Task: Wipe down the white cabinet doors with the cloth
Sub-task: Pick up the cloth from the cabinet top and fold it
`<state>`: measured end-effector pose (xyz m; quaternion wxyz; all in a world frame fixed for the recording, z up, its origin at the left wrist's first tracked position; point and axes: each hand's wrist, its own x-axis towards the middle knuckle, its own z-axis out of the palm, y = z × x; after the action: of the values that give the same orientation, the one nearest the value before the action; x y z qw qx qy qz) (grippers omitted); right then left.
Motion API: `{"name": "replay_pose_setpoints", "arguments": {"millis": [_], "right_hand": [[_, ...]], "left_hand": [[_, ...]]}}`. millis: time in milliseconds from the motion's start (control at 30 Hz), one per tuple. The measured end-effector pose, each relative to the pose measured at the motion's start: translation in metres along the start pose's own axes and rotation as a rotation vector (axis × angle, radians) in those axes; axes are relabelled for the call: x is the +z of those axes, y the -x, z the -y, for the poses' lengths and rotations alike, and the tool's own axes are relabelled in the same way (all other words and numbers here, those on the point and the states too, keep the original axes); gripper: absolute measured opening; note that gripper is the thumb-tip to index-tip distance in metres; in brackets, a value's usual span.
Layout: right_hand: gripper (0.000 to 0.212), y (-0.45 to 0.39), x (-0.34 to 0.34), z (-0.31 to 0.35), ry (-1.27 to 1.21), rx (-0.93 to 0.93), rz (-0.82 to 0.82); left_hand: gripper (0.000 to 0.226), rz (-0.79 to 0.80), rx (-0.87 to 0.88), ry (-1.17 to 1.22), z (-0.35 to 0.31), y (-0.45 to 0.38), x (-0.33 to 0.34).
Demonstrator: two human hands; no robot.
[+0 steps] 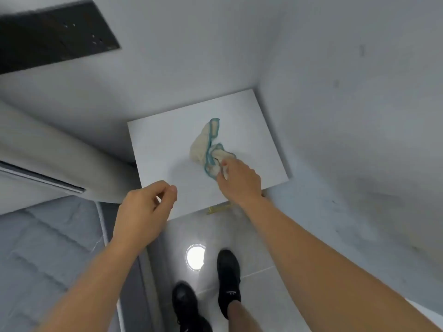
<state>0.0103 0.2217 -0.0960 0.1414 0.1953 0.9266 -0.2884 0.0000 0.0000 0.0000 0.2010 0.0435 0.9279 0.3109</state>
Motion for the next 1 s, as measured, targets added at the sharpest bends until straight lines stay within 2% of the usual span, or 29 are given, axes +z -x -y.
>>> {"name": "replay_pose_setpoints", "arguments": {"millis": [100, 167, 233, 433, 700, 833, 900, 1000], "right_hand": [[0.061, -0.029, 0.023, 0.000, -0.001, 0.034, 0.007], [0.068, -0.042, 0.037, -0.001, 0.026, 0.058, 0.024], [0.064, -0.049, 0.051, -0.007, 0.049, 0.091, 0.022], [0.034, -0.049, 0.056, -0.015, 0.051, 0.083, 0.030], [0.023, -0.004, -0.006, 0.020, -0.425, -0.003, -0.029], [0.017, 0.041, -0.060, 0.054, -0.699, 0.075, -0.089], [0.021, 0.068, -0.090, 0.073, -0.866, 0.122, -0.065], [0.031, 0.118, -0.137, 0.097, -1.036, 0.161, -0.026]], "left_hand": [[0.033, -0.008, -0.004, 0.028, 0.010, -0.011, 0.007], [0.034, 0.018, -0.004, 0.030, 0.014, -0.015, 0.011], [0.035, 0.031, 0.007, 0.003, 0.017, -0.017, 0.012], [0.024, 0.009, -0.021, 0.010, 0.017, -0.019, 0.001], [0.010, 0.021, 0.086, 0.007, -0.026, -0.012, -0.022], [0.007, 0.028, 0.175, -0.005, -0.062, 0.000, -0.040], [0.016, 0.037, 0.222, -0.003, -0.079, 0.007, -0.049], [0.044, 0.057, 0.307, 0.080, -0.109, 0.031, -0.070]]}}
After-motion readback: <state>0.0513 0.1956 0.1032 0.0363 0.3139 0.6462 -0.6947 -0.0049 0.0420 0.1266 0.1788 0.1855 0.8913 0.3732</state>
